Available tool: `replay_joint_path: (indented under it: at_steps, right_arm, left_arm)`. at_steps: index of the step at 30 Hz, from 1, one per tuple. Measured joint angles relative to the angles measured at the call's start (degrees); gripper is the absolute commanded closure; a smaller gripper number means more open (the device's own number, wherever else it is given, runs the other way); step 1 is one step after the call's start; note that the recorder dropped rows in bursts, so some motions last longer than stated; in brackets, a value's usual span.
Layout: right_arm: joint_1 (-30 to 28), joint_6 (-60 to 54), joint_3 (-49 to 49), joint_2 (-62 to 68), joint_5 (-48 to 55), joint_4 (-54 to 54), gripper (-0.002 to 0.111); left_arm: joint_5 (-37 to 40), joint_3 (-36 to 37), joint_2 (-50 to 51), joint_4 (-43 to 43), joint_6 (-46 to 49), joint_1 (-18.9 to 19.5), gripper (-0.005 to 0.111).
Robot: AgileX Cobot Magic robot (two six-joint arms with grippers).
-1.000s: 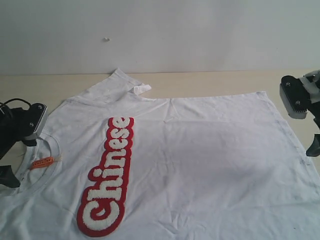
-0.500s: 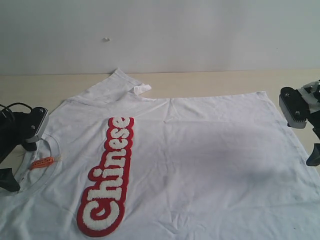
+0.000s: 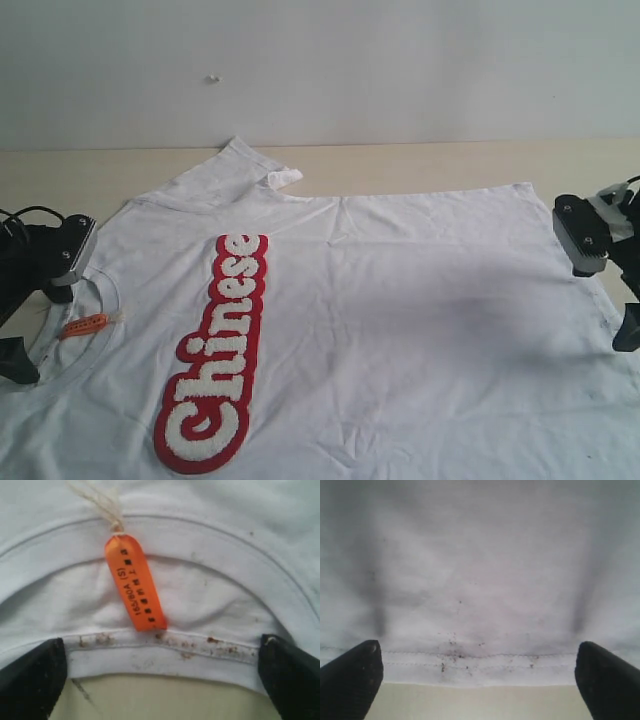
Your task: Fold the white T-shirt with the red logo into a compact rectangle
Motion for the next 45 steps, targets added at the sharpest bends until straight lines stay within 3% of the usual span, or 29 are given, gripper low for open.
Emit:
replay_joint_path:
  at_steps: [45]
  right_arm:
    - [-0.09,2.94,-4.72,4.78,0.28,-3.76,0.003]
  left_arm:
    - [1.06,-0.24,0.71,1.12,0.00,0.00,0.002]
